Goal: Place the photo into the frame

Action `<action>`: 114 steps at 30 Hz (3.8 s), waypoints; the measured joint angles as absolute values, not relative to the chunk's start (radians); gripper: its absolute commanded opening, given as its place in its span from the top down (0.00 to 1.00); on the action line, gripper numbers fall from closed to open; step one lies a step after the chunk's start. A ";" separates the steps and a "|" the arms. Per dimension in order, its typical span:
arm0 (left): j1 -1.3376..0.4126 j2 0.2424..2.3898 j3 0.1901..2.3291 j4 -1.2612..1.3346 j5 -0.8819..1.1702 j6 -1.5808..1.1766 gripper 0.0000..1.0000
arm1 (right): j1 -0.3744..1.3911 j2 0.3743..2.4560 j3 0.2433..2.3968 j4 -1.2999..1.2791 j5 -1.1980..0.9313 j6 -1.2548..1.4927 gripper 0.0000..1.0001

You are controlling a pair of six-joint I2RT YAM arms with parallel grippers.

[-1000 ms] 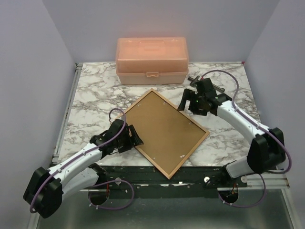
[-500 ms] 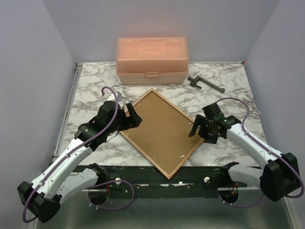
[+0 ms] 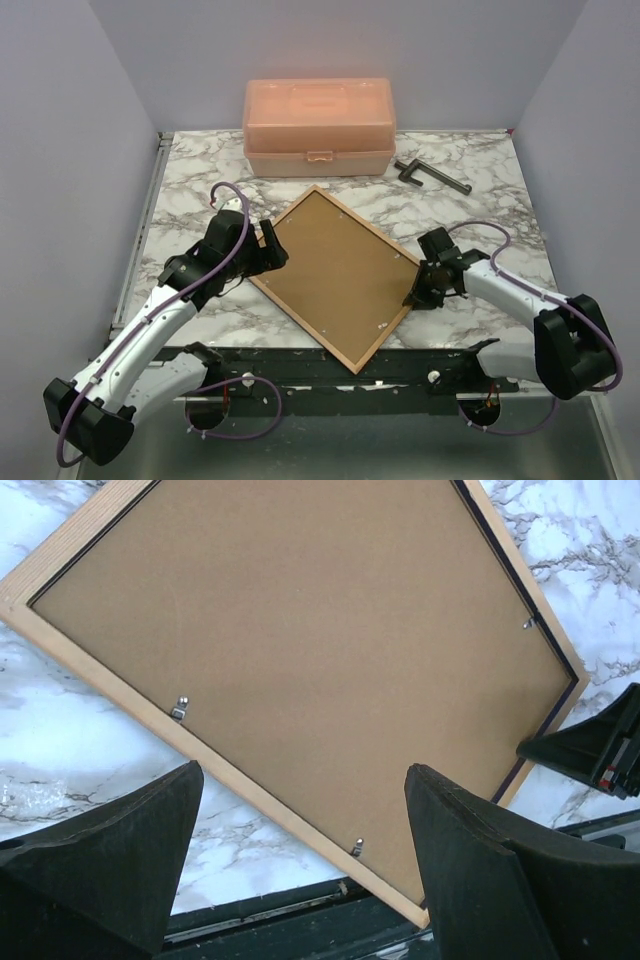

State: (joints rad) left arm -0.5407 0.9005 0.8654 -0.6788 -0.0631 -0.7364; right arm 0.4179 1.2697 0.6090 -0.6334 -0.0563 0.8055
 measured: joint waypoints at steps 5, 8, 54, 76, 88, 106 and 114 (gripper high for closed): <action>-0.514 0.901 0.840 -0.679 -0.049 -0.736 0.16 | 0.413 1.308 0.644 -0.595 -0.014 0.825 0.99; -0.496 0.901 0.824 -0.682 -0.049 -0.735 0.15 | 0.413 1.346 0.680 -0.583 0.024 0.772 0.99; -0.251 1.378 0.728 -0.614 -0.010 -0.634 0.18 | 0.369 1.519 0.828 -0.475 -0.133 0.602 0.04; -0.477 0.963 0.455 -0.563 -0.027 -0.814 0.18 | 0.345 1.616 0.935 -0.500 -0.087 0.467 0.00; -0.529 0.854 0.408 -0.584 -0.020 -0.915 0.17 | 0.345 1.603 0.925 -0.517 -0.040 0.454 0.00; -0.546 0.884 0.424 -0.609 -0.010 -0.950 0.17 | 0.361 1.502 0.854 -0.631 -0.056 0.520 0.00; -0.546 0.890 0.424 -0.609 -0.010 -0.950 0.17 | 0.358 1.594 0.920 -0.649 -0.074 0.500 0.00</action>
State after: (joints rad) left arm -0.5457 0.8898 0.4244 -0.6086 -0.0105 -0.9501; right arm 0.3576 1.5944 0.9199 -0.6487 -0.0742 0.4995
